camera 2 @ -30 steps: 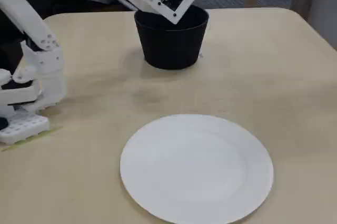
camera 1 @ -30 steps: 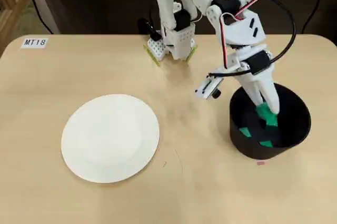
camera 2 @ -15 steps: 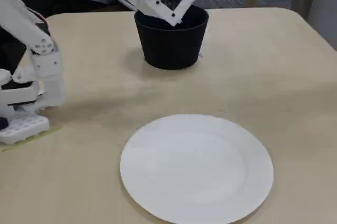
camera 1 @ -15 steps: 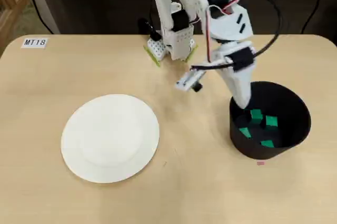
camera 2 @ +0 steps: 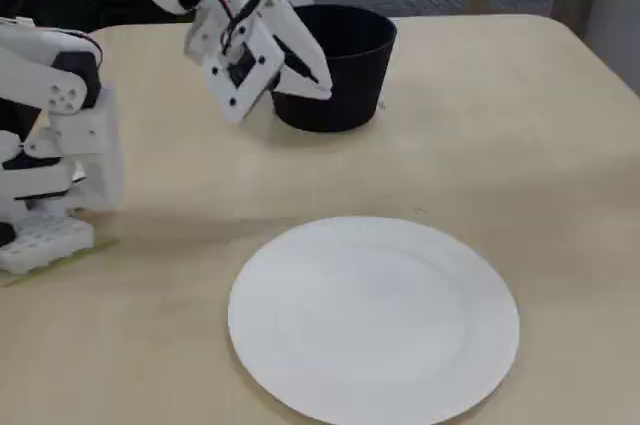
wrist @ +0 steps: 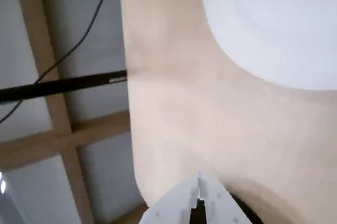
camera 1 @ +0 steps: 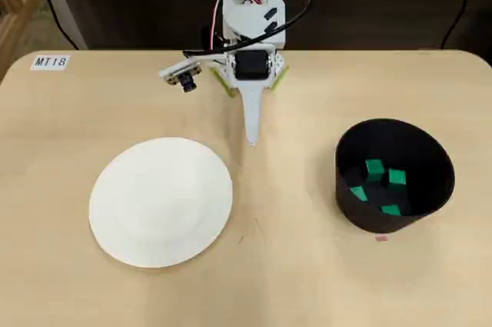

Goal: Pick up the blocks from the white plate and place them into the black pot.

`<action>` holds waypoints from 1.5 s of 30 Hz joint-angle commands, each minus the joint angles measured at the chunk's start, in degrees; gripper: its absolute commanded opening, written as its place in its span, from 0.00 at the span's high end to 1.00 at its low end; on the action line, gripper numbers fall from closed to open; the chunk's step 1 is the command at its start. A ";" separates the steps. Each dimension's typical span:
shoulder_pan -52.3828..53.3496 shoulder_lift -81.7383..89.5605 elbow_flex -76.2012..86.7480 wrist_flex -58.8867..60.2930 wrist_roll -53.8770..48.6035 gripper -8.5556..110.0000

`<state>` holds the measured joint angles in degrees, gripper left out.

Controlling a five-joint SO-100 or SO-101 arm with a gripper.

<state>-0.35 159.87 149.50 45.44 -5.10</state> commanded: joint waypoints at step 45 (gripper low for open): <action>0.79 26.54 27.25 -4.31 0.09 0.95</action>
<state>0.79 186.06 174.99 42.10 -4.57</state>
